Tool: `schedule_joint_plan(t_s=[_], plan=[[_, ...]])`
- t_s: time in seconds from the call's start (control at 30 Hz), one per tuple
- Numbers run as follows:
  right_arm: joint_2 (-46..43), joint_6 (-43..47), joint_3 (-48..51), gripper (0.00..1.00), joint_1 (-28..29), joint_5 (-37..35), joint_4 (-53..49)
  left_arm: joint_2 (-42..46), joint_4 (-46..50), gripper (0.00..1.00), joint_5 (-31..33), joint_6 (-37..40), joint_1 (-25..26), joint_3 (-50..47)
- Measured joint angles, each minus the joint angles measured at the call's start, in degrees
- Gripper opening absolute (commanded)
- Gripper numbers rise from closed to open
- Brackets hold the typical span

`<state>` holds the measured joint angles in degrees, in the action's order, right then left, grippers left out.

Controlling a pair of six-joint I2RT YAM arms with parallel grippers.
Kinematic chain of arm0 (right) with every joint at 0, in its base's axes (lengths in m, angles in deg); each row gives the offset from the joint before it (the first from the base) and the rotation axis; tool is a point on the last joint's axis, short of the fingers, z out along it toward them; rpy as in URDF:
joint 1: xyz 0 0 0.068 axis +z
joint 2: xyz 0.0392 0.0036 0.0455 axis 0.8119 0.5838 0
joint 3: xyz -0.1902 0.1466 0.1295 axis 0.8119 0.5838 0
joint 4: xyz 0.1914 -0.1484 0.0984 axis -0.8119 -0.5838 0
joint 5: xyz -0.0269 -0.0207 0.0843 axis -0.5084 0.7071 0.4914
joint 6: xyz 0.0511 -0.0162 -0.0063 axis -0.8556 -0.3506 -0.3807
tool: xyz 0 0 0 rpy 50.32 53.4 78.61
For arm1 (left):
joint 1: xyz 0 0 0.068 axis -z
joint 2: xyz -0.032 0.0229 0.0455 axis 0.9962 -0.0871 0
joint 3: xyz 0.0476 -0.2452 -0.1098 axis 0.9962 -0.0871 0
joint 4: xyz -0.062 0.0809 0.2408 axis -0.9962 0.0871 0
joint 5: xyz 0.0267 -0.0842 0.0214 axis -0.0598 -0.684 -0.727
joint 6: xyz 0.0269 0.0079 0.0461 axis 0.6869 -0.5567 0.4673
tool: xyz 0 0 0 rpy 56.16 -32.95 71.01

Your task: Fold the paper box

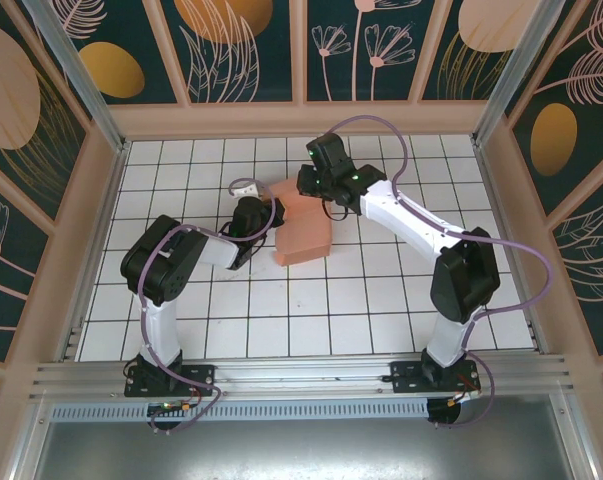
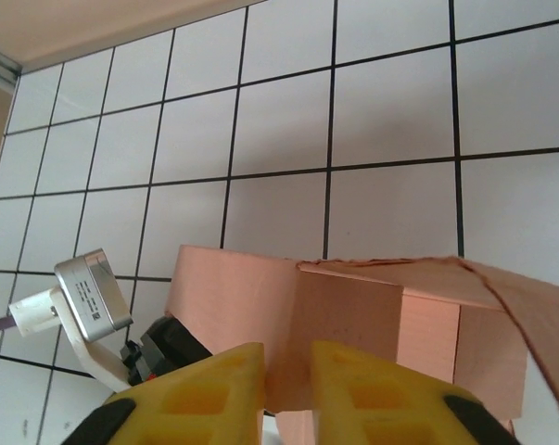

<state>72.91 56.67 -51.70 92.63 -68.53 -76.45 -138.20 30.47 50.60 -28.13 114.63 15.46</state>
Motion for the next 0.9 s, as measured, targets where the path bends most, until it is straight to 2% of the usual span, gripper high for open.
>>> schedule_joint_plan(t_s=[0.17, 0.3, 0.37, 0.4, 0.53, 0.57, 0.6, 0.67, 0.73, 0.77, 0.87, 0.9], plan=[[0.02, -0.83, -0.52, 0.00, 0.00, 0.07, -0.50, 0.00, -0.02, 0.00, 0.04, 0.26, 0.00, 0.00], [0.02, -1.11, -0.57, 0.00, -0.11, 0.37, -0.63, 0.00, -0.02, 0.00, 0.04, 0.31, 0.00, 0.00], [0.04, -1.22, -0.57, 0.17, -0.11, 0.42, -0.66, 0.00, 0.00, 0.00, 0.02, 0.33, 0.00, 0.00], [0.04, -1.11, -0.57, 0.21, -0.15, 0.52, -0.68, 0.00, -0.02, 0.00, 0.02, 0.35, 0.00, 0.00], [0.04, -1.44, -0.57, 0.29, -0.22, 1.07, -0.68, 0.02, 0.00, 0.00, 0.02, 0.48, 0.00, 0.00], [0.04, -1.40, -0.57, 0.28, -0.24, 1.14, -0.66, 0.02, 0.00, 0.00, 0.02, 0.48, 0.00, 0.00], [0.04, -1.49, -0.57, 0.23, -0.26, 1.29, -0.66, 0.02, 0.00, 0.00, 0.02, 0.50, 0.00, 0.00], [0.04, -1.55, -0.57, 0.04, -0.33, 1.53, -0.63, 0.02, 0.00, 0.00, 0.02, 0.48, 0.00, 0.00], [0.04, -2.03, -0.57, 0.02, -0.39, 1.88, -0.55, 0.02, 0.00, 0.00, 0.02, 0.48, 0.00, 0.00], [0.04, -2.29, -0.57, 0.07, -0.39, 1.95, -0.44, 0.02, 0.00, 0.00, 0.02, 0.48, 0.00, 0.00], [0.02, -2.32, -0.42, 0.35, -0.44, 2.19, 0.22, 0.13, 0.26, 0.00, 0.00, 0.50, 0.00, 0.02], [-0.24, -1.79, 0.00, 0.42, -0.44, 2.51, 0.96, 0.17, 0.90, 0.00, 0.00, 0.52, 0.00, 0.11]])
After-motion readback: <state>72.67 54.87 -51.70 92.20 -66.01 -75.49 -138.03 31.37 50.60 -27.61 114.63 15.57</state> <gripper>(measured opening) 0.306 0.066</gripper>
